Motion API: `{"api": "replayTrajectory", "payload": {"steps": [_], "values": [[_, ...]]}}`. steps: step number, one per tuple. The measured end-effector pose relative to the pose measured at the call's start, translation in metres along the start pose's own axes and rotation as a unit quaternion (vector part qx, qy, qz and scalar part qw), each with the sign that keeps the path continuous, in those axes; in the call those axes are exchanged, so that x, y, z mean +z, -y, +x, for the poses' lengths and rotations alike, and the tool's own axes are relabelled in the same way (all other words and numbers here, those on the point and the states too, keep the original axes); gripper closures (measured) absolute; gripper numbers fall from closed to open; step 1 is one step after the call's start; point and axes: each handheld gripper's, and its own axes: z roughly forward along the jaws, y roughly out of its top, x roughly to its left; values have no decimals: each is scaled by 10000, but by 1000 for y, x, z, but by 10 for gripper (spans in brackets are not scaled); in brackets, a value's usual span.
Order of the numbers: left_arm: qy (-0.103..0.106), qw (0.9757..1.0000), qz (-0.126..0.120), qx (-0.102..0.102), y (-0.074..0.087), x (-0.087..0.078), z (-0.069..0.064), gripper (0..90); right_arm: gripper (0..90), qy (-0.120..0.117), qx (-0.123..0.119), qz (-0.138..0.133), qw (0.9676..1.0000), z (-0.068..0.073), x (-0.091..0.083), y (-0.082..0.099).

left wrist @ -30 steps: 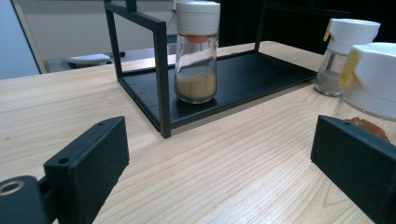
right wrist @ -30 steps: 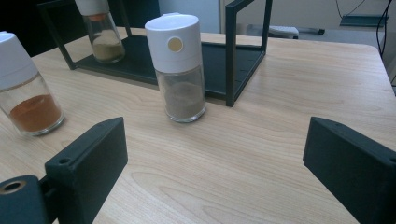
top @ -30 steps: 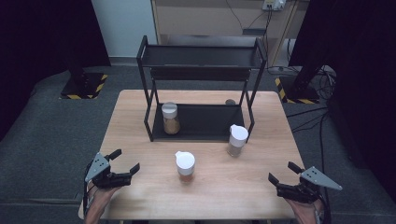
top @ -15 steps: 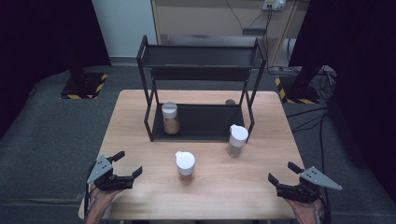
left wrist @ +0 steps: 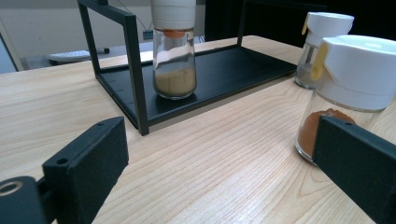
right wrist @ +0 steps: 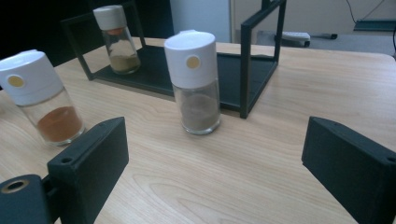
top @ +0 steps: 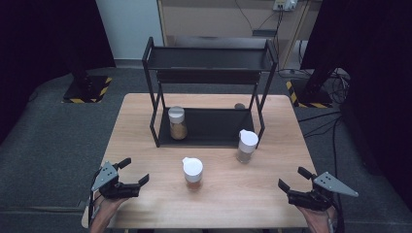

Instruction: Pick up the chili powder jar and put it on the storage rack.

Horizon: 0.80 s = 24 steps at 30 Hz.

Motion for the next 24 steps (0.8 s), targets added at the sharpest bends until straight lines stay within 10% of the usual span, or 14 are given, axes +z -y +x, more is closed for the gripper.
{"api": "replayTrajectory", "payload": {"steps": [24], "values": [[3,10000,-33,-91,2,-1,2,32,65,-745,-450,-51,9962,17,17,-55]]}}
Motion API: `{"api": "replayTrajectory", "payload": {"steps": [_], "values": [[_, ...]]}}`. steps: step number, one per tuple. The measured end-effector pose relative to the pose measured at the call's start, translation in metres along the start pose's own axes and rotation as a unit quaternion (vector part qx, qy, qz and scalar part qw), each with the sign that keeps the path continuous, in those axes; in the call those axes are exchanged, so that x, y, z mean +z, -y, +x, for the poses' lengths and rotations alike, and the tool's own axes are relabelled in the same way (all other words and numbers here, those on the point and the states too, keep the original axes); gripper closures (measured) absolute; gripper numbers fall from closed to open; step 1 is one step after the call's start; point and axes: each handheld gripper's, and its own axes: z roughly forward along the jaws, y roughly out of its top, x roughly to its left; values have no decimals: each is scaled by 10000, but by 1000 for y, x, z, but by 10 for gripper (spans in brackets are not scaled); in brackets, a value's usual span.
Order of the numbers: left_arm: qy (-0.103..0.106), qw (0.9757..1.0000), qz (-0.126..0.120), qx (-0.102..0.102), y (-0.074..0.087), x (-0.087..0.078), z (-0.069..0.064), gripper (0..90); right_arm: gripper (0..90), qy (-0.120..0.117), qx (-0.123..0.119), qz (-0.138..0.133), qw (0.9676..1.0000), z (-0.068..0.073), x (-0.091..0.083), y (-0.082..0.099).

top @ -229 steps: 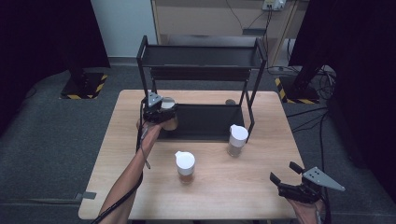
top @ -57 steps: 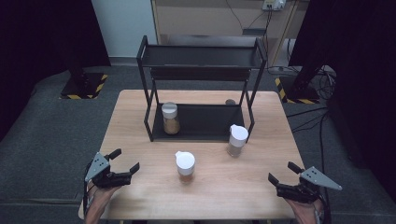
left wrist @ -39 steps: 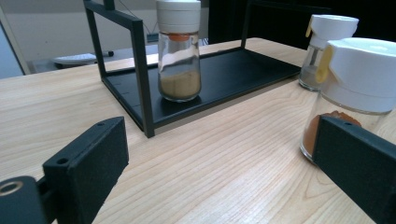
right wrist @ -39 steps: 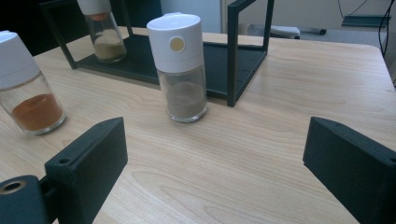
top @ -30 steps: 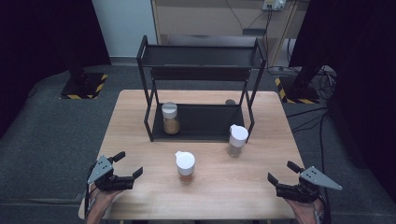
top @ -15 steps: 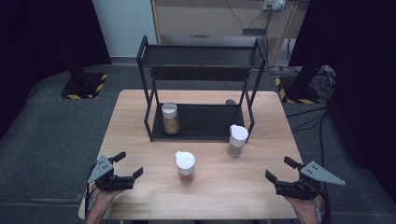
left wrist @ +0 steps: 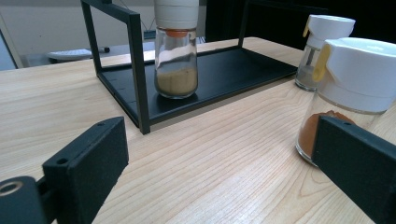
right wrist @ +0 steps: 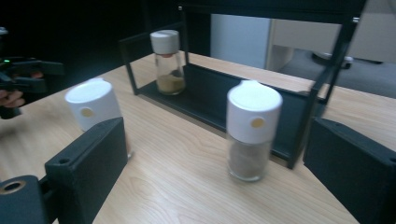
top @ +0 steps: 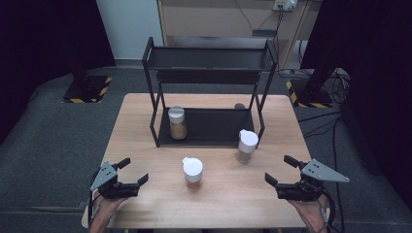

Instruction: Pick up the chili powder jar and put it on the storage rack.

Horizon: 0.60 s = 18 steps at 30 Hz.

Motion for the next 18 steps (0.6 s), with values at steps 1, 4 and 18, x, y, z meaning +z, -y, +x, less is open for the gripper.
{"api": "replayTrajectory", "payload": {"steps": [1,4,18], "values": [[4,10000,3,-1,0,0,0,32,64,-44,-20,-4,10000,1,2,-2],[5,10000,17,14,-1,0,0,32,63,-174,-40,8,9998,2,8,-7],[4,10000,18,4,0,0,0,33,63,-772,-206,132,9967,12,41,-29]]}}
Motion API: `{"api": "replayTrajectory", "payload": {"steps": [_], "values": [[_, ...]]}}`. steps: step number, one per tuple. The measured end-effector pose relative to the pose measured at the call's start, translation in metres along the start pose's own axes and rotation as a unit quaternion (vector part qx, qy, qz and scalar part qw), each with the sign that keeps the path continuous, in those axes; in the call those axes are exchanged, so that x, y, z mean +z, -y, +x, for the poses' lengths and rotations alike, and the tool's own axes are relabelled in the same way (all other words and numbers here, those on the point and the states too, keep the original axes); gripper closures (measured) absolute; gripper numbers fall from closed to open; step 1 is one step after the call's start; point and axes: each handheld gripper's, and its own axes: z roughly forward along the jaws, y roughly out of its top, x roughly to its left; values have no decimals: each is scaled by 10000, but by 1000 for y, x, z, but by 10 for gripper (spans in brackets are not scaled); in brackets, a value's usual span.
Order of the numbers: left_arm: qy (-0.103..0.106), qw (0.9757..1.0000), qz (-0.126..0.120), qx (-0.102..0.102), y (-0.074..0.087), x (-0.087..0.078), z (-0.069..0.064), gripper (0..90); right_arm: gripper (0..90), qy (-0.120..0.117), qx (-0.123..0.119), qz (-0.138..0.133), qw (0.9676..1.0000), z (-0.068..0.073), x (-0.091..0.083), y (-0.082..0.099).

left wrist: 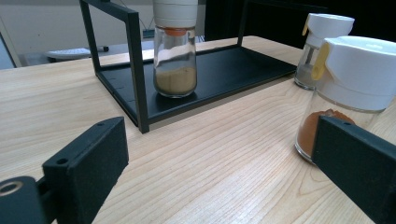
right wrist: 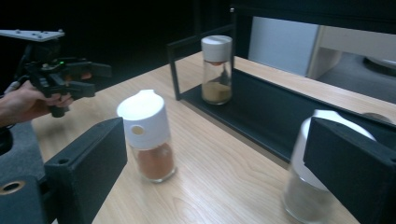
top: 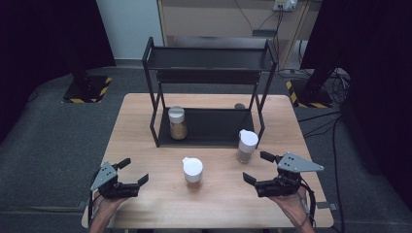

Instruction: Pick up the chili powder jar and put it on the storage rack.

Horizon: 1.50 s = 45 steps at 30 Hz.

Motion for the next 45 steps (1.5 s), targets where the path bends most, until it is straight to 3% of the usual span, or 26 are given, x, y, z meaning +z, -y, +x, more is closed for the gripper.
{"api": "replayTrajectory", "payload": {"steps": [17,25,30,42,45], "values": [[6,10000,8,2,0,0,1,33,64,-499,-206,174,9984,12,46,-16],[11,10000,11,9,0,0,1,33,64,-714,-246,288,9967,19,72,-20],[22,10000,12,13,0,0,1,33,65,-836,-151,341,9958,23,90,-19],[45,10000,19,22,0,0,1,33,71,-786,-291,553,9949,40,127,-19],[46,10000,19,16,0,0,2,32,73,-782,-228,604,9948,40,134,-17]]}}
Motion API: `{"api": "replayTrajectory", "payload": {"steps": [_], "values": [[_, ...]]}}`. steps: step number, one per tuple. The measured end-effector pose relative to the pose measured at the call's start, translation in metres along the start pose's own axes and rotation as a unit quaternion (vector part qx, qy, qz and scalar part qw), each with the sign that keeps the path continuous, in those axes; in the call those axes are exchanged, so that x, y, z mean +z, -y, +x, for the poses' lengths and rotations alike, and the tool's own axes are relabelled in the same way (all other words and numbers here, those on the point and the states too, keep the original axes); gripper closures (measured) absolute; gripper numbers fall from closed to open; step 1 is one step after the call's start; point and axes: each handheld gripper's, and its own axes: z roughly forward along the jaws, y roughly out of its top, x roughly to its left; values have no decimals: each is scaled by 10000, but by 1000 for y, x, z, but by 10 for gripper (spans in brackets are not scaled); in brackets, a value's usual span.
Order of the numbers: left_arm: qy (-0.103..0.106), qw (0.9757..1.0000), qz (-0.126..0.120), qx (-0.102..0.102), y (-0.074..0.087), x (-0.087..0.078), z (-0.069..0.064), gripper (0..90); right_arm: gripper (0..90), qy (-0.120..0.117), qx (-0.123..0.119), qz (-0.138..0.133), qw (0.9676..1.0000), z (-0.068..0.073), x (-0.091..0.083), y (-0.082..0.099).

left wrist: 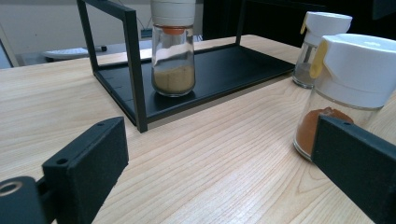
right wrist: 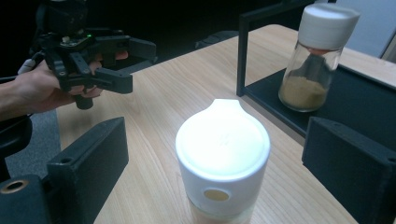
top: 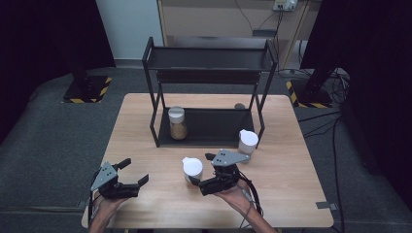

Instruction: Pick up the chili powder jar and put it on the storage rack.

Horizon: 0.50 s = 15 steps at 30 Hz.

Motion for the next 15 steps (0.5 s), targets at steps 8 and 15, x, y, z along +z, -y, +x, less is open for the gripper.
{"api": "replayTrajectory", "payload": {"steps": [8,15], "values": [[2,10000,4,-7,0,0,0,33,84,70,-56,162,9998,5,21,2],[4,10000,5,-9,0,0,1,32,133,106,54,211,9997,2,35,9]]}}
